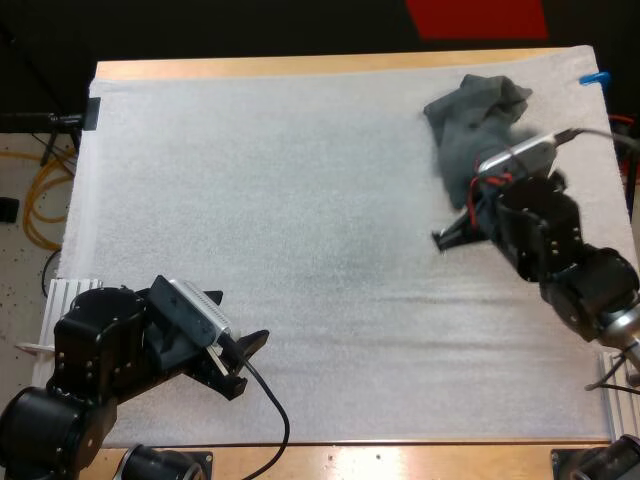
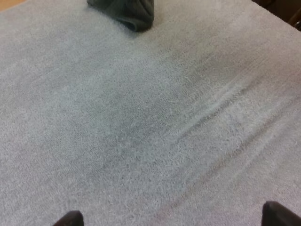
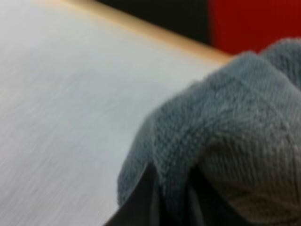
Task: Pick towel from pile fold and stack
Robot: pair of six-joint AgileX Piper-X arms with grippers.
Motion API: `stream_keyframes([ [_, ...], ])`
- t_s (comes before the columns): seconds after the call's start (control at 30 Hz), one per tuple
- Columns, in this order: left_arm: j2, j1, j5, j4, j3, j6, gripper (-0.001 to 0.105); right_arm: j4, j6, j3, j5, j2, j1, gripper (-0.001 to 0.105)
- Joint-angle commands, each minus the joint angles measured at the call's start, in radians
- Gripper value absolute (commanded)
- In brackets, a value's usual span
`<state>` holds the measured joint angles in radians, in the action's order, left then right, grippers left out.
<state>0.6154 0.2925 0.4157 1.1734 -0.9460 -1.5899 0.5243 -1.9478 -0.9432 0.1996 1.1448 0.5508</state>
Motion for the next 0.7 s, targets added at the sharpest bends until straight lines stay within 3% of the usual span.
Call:
stream_keyframes([
  [0.0, -0.001, 0.003, 0.007, -0.014, 0.001, -0.006, 0.071, 0.074, 0.071, 0.025, -0.088, 0.022, 0.002, 0.000],
  [0.13, -0.001, 0.003, 0.007, -0.027, 0.001, -0.006, 0.071, 0.061, 0.232, 0.128, -0.231, 0.110, 0.017, 0.000],
  [0.27, -0.001, 0.003, 0.007, -0.027, 0.001, -0.006, 0.071, 0.005, 0.339, 0.178, -0.380, 0.242, 0.129, 0.000],
  [0.4, -0.001, 0.003, 0.007, -0.027, 0.001, -0.006, 0.071, -0.110, 0.419, 0.164, -0.516, 0.323, 0.289, 0.000],
  [0.5, -0.001, 0.003, 0.007, -0.027, 0.001, -0.006, 0.071, -0.183, 0.508, 0.124, -0.534, 0.363, 0.399, 0.000],
  [0.67, -0.001, 0.003, 0.007, -0.027, 0.001, -0.006, 0.071, -0.200, 0.576, 0.053, -0.634, 0.410, 0.466, 0.000],
])
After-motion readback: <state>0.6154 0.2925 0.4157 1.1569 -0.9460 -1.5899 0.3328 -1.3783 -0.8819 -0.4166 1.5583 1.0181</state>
